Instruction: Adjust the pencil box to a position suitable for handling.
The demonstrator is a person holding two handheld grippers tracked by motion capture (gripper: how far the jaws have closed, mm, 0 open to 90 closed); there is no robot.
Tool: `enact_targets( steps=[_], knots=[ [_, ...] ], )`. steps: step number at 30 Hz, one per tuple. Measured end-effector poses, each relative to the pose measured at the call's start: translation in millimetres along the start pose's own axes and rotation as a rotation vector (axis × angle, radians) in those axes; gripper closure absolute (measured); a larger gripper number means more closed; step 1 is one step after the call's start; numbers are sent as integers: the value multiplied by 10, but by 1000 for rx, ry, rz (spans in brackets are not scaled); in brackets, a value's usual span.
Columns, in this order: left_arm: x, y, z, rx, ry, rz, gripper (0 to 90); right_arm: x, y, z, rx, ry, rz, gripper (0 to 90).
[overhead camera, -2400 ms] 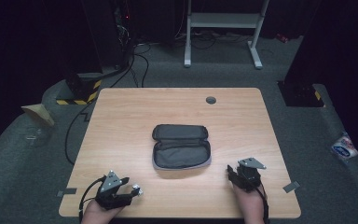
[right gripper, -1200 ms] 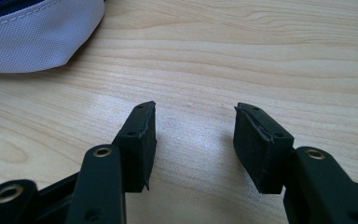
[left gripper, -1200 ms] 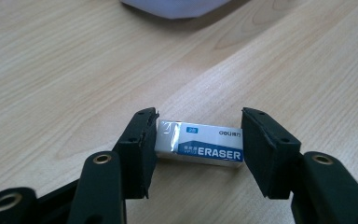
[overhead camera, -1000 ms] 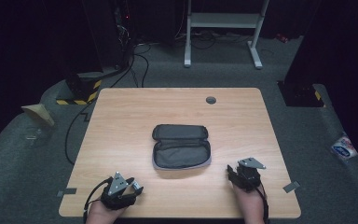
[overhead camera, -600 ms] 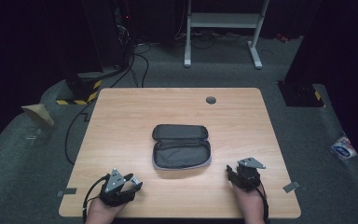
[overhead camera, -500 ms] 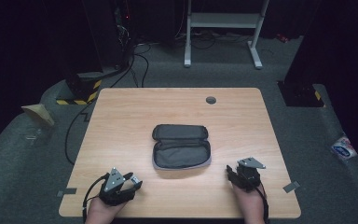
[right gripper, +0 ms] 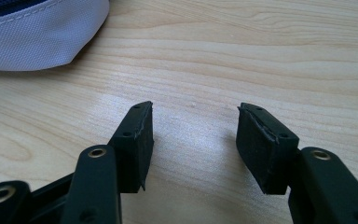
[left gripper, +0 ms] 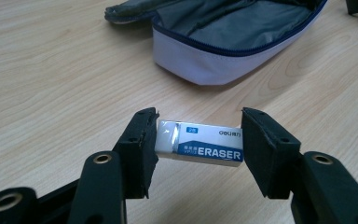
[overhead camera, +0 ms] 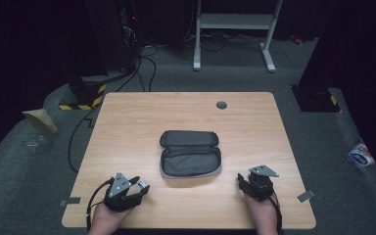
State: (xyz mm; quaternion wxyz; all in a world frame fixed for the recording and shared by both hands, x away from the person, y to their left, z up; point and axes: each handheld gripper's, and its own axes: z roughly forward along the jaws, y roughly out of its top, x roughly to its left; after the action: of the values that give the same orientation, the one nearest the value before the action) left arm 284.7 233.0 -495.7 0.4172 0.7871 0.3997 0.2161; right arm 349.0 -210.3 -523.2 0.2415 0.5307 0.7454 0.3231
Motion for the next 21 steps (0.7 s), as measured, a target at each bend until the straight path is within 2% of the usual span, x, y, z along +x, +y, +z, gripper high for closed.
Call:
enact_targets(
  steps=[21],
  knots=[
    [66, 239, -25, -57, 2, -11, 471, 1, 1, 0, 0, 1, 1, 455]
  ],
)
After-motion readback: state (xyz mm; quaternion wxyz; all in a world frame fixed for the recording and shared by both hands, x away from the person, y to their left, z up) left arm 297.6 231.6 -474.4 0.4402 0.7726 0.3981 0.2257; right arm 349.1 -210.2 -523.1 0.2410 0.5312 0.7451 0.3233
